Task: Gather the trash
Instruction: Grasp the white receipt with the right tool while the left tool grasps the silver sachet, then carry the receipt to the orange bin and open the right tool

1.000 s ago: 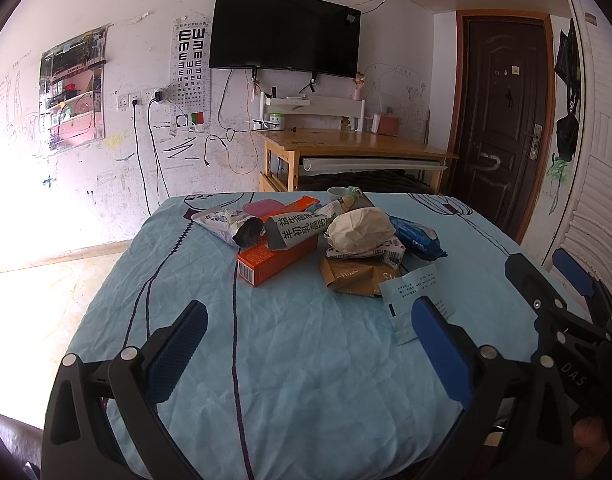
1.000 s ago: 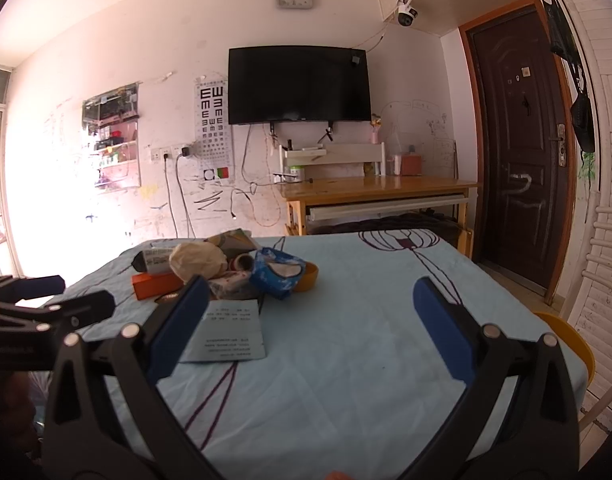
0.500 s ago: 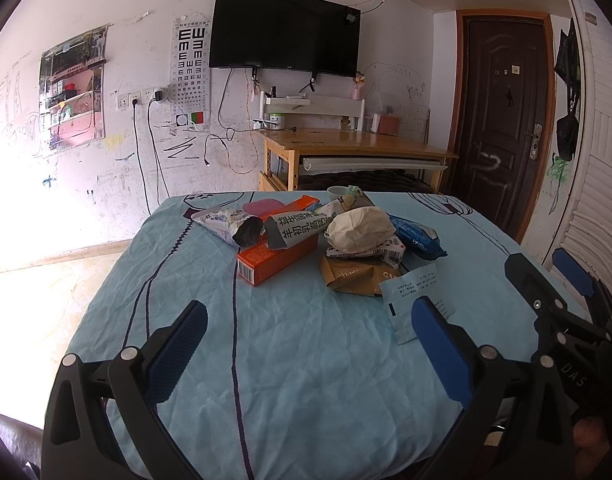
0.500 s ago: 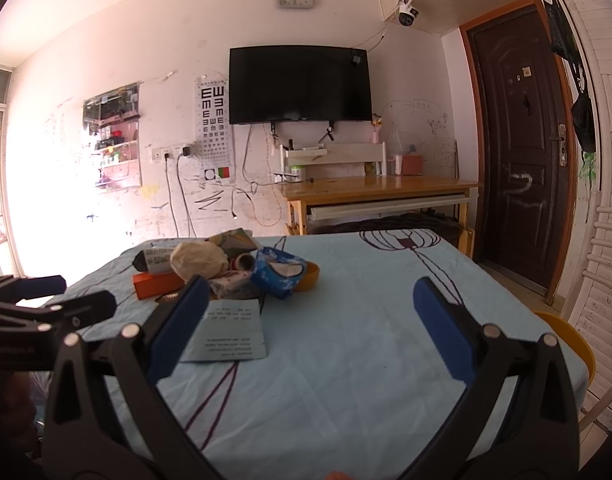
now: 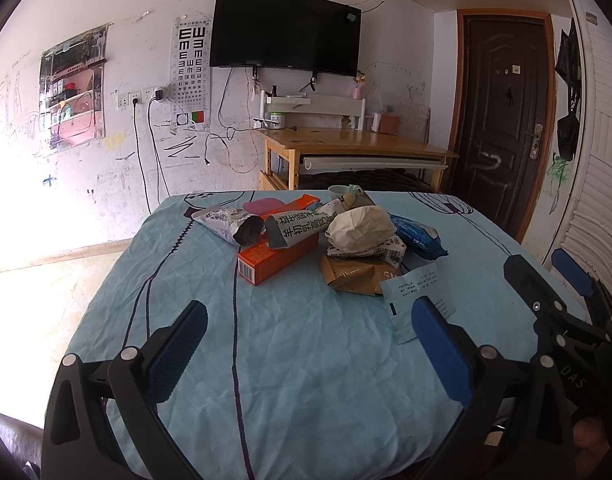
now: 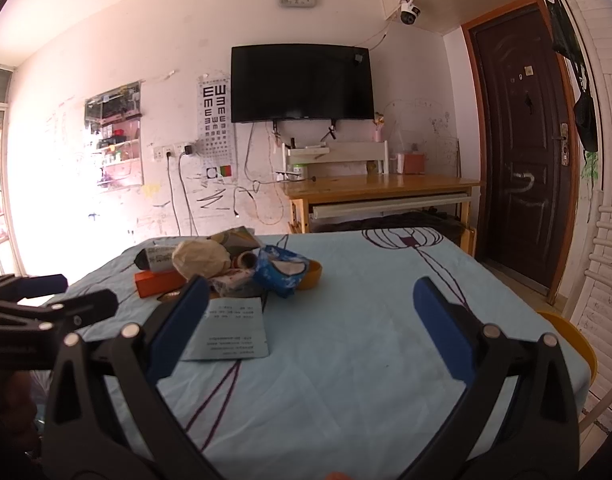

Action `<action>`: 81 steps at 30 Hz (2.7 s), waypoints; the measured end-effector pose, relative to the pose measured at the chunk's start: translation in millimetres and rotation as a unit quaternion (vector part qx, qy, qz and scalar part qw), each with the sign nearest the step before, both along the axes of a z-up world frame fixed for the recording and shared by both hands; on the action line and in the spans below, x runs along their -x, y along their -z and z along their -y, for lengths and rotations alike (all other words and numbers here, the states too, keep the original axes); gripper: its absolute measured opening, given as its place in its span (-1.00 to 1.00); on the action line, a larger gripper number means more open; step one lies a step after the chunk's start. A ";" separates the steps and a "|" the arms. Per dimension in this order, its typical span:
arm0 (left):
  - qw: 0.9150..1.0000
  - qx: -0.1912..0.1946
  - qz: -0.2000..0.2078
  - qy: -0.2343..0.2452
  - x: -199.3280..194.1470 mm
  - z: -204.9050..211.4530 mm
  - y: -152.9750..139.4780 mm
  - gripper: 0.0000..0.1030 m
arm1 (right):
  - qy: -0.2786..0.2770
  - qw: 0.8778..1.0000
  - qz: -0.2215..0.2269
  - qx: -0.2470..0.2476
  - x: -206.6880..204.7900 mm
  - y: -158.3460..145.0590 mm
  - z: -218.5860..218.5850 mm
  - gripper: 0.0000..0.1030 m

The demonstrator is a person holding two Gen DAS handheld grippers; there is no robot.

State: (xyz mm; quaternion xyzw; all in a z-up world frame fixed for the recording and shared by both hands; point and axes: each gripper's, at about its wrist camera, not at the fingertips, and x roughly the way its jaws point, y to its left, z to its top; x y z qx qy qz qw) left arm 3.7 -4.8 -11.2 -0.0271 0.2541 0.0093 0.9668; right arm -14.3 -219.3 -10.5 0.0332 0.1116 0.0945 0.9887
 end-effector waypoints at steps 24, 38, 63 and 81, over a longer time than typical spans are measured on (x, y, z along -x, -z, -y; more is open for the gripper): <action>0.981 0.070 -0.182 -0.015 -112.2 -112.2 -15.7 0.86 | -0.166 0.957 -0.237 0.008 -77.0 14.0 -59.0 0.91; 0.933 0.125 -0.309 -0.137 -213.6 -116.0 -11.0 0.62 | -0.168 0.943 -0.285 0.034 -88.8 15.6 -41.7 -0.18; 0.966 0.119 -0.217 -0.070 -167.5 -60.5 -99.6 -0.52 | -0.089 0.977 -0.185 -0.053 -82.7 -14.3 100.8 -0.20; 0.934 0.087 -0.298 0.179 -193.3 247.0 -79.4 -0.52 | 0.149 0.958 -0.220 -0.104 -116.9 57.0 292.4 -0.19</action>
